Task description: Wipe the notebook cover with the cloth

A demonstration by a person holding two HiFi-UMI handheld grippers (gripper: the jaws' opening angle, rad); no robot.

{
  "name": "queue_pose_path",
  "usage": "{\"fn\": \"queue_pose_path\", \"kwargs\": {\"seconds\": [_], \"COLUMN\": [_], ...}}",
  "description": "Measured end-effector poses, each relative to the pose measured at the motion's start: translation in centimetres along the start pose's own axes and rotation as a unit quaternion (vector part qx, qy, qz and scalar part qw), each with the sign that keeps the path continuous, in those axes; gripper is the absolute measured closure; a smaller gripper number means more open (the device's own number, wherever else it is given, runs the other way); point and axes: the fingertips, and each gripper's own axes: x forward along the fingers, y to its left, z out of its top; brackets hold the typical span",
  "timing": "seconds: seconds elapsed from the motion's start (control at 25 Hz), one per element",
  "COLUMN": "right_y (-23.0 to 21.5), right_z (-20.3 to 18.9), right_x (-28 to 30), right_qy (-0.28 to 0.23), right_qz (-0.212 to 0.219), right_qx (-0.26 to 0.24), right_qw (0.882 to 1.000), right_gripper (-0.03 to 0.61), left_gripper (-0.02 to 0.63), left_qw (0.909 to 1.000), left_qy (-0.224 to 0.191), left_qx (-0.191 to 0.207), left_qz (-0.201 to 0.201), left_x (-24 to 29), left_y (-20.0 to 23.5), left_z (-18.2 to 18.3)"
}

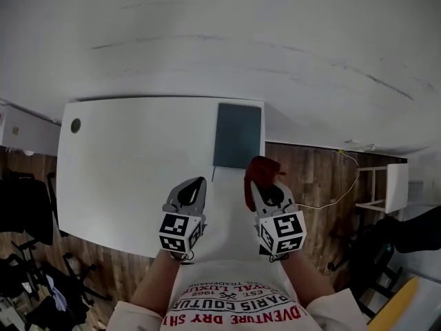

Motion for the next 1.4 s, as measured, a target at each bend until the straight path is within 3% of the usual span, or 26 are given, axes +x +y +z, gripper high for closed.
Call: {"fn": "queue_pose_path", "kwargs": {"seconds": [0.48, 0.72, 1.04, 1.28, 1.4], "right_y": [-2.7, -3.1, -3.4, -3.7, -4.2], "right_z": [-3.3, -3.3, -1.5, 0.9, 2.4], "right_x": [6.4, 7.4, 9.3, 11.1, 12.1], "right_qy": [0.053, 0.06, 0.052, 0.035, 0.024], "right_qz": [0.013, 0.009, 0.011, 0.018, 0.016], "right_qx": [0.018, 0.02, 0.001, -0.035, -0.045], "right_qw": [0.998, 0.998, 0.999, 0.999, 0.999], "right_gripper": [0.497, 0.497, 0.497, 0.499, 0.499], "left_gripper": [0.603, 0.603, 0.604, 0.603, 0.603], "left_qw": [0.9926, 0.9912, 0.9869, 0.9857, 0.9842], "left_qy": [0.121, 0.132, 0.151, 0.166, 0.173], "left_qx": [-0.016, 0.002, -0.054, -0.005, -0.016], "left_qz": [-0.001, -0.001, -0.021, -0.024, -0.032], "left_x": [9.3, 11.2, 11.7, 11.9, 11.9], "left_y": [2.3, 2.6, 3.3, 3.0, 3.1], "left_z": [-5.4, -5.4, -6.9, -7.1, -7.0]}}
